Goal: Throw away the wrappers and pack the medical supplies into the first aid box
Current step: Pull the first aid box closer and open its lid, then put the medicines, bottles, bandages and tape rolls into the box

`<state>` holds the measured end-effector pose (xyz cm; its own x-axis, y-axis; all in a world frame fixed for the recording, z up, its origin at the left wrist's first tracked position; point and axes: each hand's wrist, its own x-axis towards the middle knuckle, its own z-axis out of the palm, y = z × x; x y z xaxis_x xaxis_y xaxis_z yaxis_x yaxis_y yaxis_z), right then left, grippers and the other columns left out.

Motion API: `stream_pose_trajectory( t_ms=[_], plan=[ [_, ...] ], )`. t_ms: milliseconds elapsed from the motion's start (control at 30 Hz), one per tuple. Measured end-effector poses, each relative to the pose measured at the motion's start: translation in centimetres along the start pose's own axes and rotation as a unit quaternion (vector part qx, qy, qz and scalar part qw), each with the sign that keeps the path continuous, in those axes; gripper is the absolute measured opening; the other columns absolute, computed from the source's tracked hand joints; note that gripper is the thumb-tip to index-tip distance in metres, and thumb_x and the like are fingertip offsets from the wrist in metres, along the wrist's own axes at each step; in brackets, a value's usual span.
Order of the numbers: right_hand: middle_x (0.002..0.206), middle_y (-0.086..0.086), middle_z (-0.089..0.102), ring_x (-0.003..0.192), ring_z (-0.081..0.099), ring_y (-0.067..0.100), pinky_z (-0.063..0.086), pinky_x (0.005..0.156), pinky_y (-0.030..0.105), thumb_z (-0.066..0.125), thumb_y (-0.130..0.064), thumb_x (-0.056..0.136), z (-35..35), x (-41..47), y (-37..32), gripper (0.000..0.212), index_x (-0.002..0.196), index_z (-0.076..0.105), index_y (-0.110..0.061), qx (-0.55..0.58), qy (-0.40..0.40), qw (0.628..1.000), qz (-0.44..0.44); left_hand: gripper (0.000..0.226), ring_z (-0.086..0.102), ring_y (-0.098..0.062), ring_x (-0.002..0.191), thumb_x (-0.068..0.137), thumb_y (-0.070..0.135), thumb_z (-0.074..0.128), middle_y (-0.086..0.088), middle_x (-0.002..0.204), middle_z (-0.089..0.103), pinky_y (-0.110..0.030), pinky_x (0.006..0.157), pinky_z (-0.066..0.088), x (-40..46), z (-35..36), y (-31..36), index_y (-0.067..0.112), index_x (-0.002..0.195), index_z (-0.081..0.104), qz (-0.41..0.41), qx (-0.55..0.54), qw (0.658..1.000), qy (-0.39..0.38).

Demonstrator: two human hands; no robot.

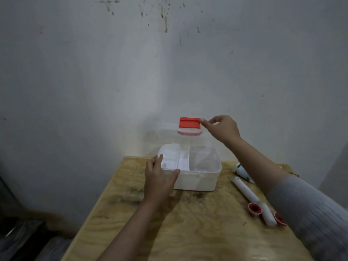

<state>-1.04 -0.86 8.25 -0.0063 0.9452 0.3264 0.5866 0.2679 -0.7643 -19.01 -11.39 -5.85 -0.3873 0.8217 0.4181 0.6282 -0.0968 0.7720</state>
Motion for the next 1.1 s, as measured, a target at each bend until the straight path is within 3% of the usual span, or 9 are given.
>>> stream_pose_trajectory(
  t_ms=[67,167,300,533,667,800,967,1100],
  plan=[
    [0.100,0.010,0.071,0.100,0.064,0.026,0.050,0.077,0.035,0.062,-0.058,0.078,-0.2,1.1,-0.4,0.056,0.090,0.071,-0.004,0.005,0.000,1.000,0.019,0.074,0.035,-0.018,0.133,0.081,0.042,0.069,0.000,0.143,0.031,-0.022,0.091,0.039,0.1,-0.1,0.3,0.021,0.143,0.035,-0.011,0.002,1.000,-0.006],
    [0.116,0.013,0.066,0.103,0.062,0.026,0.047,0.085,0.032,0.060,-0.054,0.082,0.6,2.2,-0.4,0.054,0.106,0.065,-0.006,0.047,0.079,0.995,0.039,0.075,0.033,-0.018,0.132,0.080,0.043,0.069,0.001,0.141,0.030,-0.023,0.090,0.039,0.2,-0.1,0.3,0.020,0.143,0.034,-0.020,0.010,1.000,-0.014],
    [0.121,0.014,0.054,0.090,0.055,0.021,0.041,0.078,0.029,0.049,-0.046,0.091,2.3,2.3,0.1,0.042,0.111,0.055,-0.010,0.146,0.165,0.974,0.059,0.075,0.032,-0.018,0.132,0.080,0.042,0.070,0.001,0.140,0.030,-0.024,0.091,0.037,0.2,-0.1,0.3,0.019,0.143,0.035,-0.029,0.008,0.999,-0.014],
    [0.140,0.007,0.047,0.129,0.045,0.021,0.039,0.106,0.035,0.044,-0.035,0.096,2.4,-0.1,2.7,0.047,0.135,0.043,-0.010,0.152,0.101,0.983,-0.011,0.078,0.030,-0.020,0.134,0.078,0.047,0.069,0.003,0.141,0.027,-0.026,0.096,0.036,0.4,0.1,-0.6,0.017,0.142,0.035,-0.036,-0.001,0.999,-0.022],
    [0.141,0.004,0.049,0.129,0.045,0.018,0.037,0.103,0.030,0.048,-0.032,0.095,0.8,-2.0,5.4,0.046,0.136,0.044,-0.013,0.101,0.048,0.992,-0.051,0.081,0.028,-0.021,0.138,0.079,0.045,0.070,0.003,0.149,0.028,-0.029,0.099,0.033,0.1,0.5,-0.7,0.018,0.144,0.032,-0.041,-0.016,0.999,-0.006],
    [0.121,0.006,0.065,0.114,0.058,0.022,0.042,0.089,0.027,0.059,-0.023,0.090,-3.2,-3.3,9.8,0.030,0.117,0.061,-0.011,0.017,0.055,0.997,-0.045,0.085,0.025,-0.026,0.142,0.079,0.042,0.071,0.000,0.156,0.028,-0.042,0.111,0.031,0.0,1.0,-0.9,0.020,0.148,0.027,-0.044,-0.035,0.998,0.013],
    [0.107,0.014,0.070,0.095,0.064,0.027,0.047,0.080,0.032,0.064,-0.019,0.084,-10.3,-5.0,16.0,0.021,0.102,0.067,-0.010,-0.112,0.080,0.989,0.053,0.083,0.029,-0.027,0.141,0.078,0.037,0.073,-0.004,0.155,0.032,-0.052,0.113,0.032,-0.2,1.6,-1.6,0.021,0.147,0.031,-0.035,-0.073,0.996,0.043],
    [0.113,0.016,0.064,0.099,0.061,0.032,0.046,0.071,0.033,0.067,-0.039,0.078,-12.4,-8.0,18.6,0.046,0.116,0.059,-0.014,-0.270,-0.026,0.950,0.157,0.082,0.030,-0.025,0.141,0.077,0.040,0.073,0.000,0.154,0.033,-0.054,0.109,0.038,-0.3,2.1,-2.2,0.025,0.147,0.031,-0.033,-0.093,0.994,0.051]
  ],
)
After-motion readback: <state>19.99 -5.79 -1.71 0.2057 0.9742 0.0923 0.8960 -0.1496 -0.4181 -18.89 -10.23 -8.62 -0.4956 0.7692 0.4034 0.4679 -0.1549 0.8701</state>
